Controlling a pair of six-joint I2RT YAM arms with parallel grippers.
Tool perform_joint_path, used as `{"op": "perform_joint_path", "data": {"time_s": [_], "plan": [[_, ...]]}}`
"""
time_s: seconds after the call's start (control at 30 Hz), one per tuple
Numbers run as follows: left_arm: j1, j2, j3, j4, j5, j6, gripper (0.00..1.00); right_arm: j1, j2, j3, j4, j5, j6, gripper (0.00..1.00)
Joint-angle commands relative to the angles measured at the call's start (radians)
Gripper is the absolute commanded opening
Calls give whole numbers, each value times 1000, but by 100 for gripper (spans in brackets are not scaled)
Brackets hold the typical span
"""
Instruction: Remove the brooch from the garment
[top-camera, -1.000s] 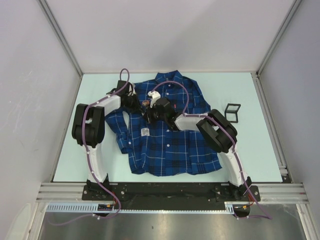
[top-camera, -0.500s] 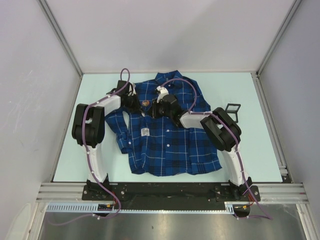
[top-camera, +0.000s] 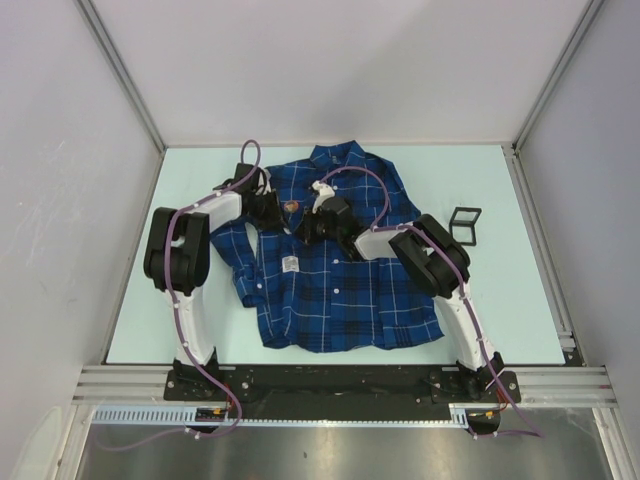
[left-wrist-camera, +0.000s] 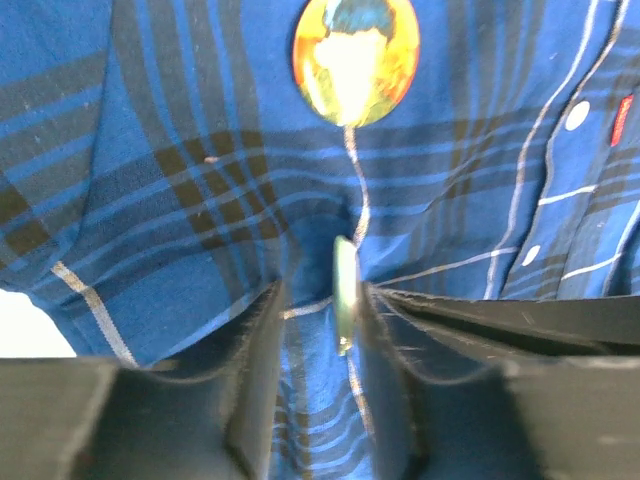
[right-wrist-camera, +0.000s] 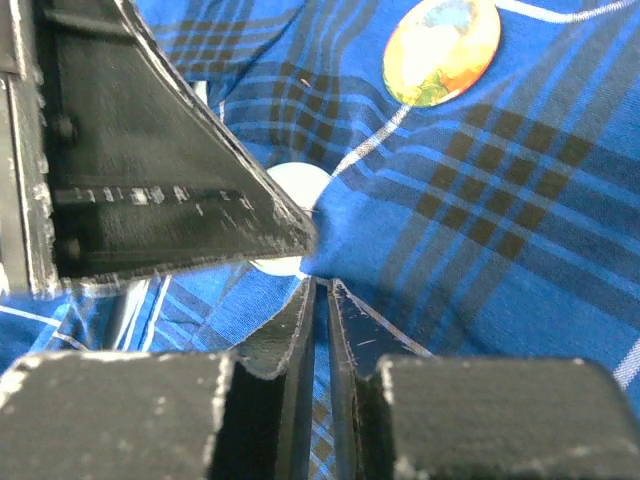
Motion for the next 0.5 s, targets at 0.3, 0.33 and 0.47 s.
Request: {"op": "perform_joint_path", "data": {"time_s": [0.3, 0.33, 0.47], "plan": [[22, -72, -14, 26, 9, -3, 70, 11, 12, 54, 15, 19, -8, 11], [25, -72, -11, 25, 6, -4, 70, 11, 12, 54, 17, 20, -8, 11], [28, -52, -5, 29, -7, -4, 65, 12, 10, 57, 14, 17, -11, 11]]}}
